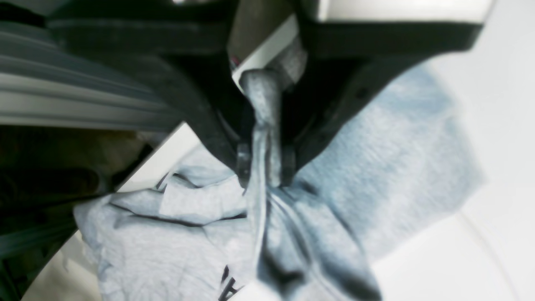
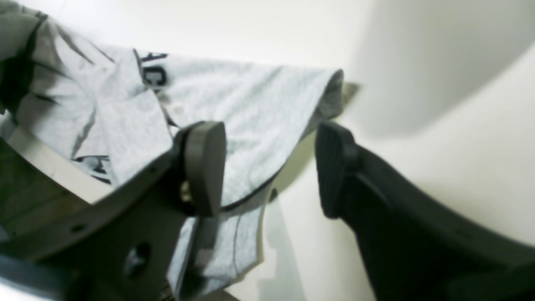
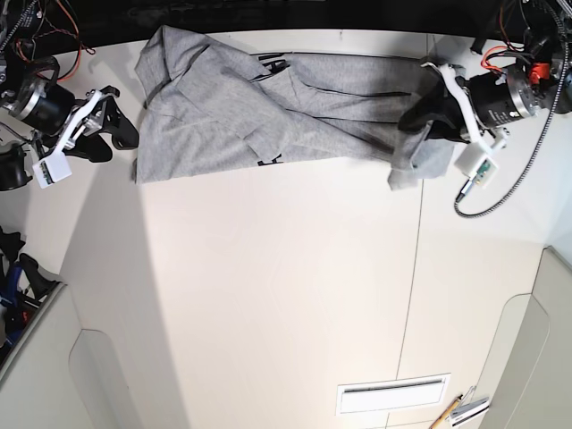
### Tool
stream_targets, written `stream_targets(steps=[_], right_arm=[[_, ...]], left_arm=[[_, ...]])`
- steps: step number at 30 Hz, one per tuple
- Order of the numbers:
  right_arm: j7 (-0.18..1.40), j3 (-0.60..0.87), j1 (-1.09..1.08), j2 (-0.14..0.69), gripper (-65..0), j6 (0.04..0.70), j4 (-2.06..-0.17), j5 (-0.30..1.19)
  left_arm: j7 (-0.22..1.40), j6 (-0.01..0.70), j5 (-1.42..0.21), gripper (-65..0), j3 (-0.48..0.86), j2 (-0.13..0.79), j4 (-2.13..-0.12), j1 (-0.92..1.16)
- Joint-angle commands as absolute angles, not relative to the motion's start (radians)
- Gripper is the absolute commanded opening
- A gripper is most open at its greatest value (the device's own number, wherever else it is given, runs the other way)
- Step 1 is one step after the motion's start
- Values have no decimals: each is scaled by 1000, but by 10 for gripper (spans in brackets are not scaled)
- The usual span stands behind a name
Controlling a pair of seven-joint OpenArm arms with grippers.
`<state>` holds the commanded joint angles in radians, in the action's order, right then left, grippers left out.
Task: Fold the T-shirt properly
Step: 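Fold the strip end with the left gripper toward the right gripper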
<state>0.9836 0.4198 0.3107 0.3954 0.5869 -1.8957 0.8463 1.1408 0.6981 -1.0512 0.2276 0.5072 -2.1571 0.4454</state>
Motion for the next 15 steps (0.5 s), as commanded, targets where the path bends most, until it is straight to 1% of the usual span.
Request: stream_targets(steps=[3, 5, 6, 7, 8, 9, 10, 11, 12, 15], right_arm=[[984, 420, 311, 395, -314, 587, -1896, 846], [984, 420, 311, 396, -314, 587, -1896, 846], [984, 420, 311, 395, -314, 587, -1896, 846], [985, 420, 311, 396, -313, 587, -1896, 847], [993, 420, 311, 395, -313, 587, -1896, 855], [999, 420, 311, 395, -290, 587, -1896, 859], [1000, 420, 311, 395, -249, 587, -1896, 861], [1000, 421, 311, 395, -206, 587, -1896, 860], [1000, 424, 311, 395, -194, 587, -1896, 860], [1005, 456, 317, 387, -195, 587, -1889, 852]], left_arm=[[1004, 698, -915, -650, 128, 507, -2109, 435], [947, 698, -881, -650, 67, 507, -2061, 423], [942, 698, -880, -608, 35, 507, -2038, 414], [942, 698, -881, -531, 2, 507, -2021, 408], [942, 698, -881, -436, -31, 507, -2008, 404], [942, 698, -883, -333, -65, 507, -1999, 402], [931, 698, -884, -257, -95, 507, -1996, 402], [911, 698, -886, -214, -122, 507, -1996, 402], [891, 698, -889, -205, -142, 507, -1996, 402], [872, 698, -896, -205, -168, 494, -1996, 402]])
